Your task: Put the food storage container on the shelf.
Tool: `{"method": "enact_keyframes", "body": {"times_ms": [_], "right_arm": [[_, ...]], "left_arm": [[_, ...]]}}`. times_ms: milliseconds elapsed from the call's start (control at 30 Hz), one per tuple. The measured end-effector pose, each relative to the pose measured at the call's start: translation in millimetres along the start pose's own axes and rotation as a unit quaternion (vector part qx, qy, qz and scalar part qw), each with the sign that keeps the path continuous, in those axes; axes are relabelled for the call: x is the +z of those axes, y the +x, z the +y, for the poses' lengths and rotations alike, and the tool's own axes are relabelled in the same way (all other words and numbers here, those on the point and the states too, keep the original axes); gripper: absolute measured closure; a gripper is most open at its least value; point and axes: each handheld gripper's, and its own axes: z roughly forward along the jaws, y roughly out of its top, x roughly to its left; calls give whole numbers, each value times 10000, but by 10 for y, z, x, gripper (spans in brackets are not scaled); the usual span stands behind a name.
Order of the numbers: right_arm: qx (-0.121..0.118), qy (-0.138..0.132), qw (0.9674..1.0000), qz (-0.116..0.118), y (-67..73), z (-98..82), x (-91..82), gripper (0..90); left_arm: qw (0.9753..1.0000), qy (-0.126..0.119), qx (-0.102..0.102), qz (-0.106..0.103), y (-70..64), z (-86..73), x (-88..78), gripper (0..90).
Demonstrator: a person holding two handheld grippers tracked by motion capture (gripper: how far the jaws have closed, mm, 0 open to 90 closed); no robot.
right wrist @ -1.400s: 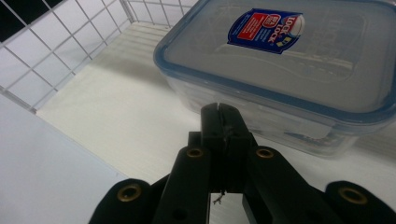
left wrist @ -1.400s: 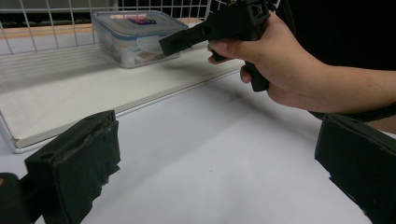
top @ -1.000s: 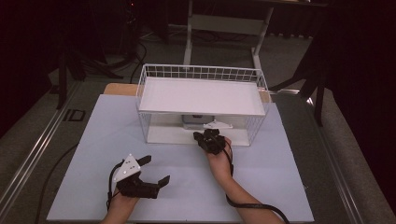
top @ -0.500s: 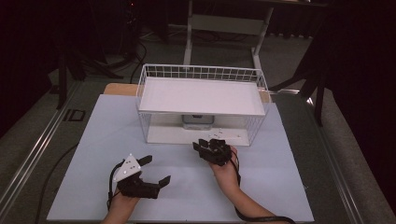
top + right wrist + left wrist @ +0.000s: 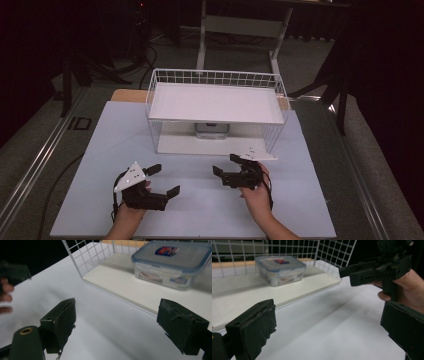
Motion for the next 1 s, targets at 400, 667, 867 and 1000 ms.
{"method": "enact_keyframes", "body": {"times_ms": [400, 667, 867, 1000], "right_arm": [[-148, -119, 9998, -34, -8, -67, -406, 154], [-174, -148, 9997, -77, 3, -152, -624, 154], [-141, -118, 9998, 52, -12, -227, -735, 154], [-233, -74, 9997, 8, -47, -326, -838, 154]], "left_arm": [[9996, 184, 204, -104, -12, 103, -37, 10], [9990, 347, 263, -66, -36, 42, -137, 10], [9988, 378, 276, -122, -31, 10, -240, 10], [9989, 384, 243, -80, 9, -36, -327, 10]]}}
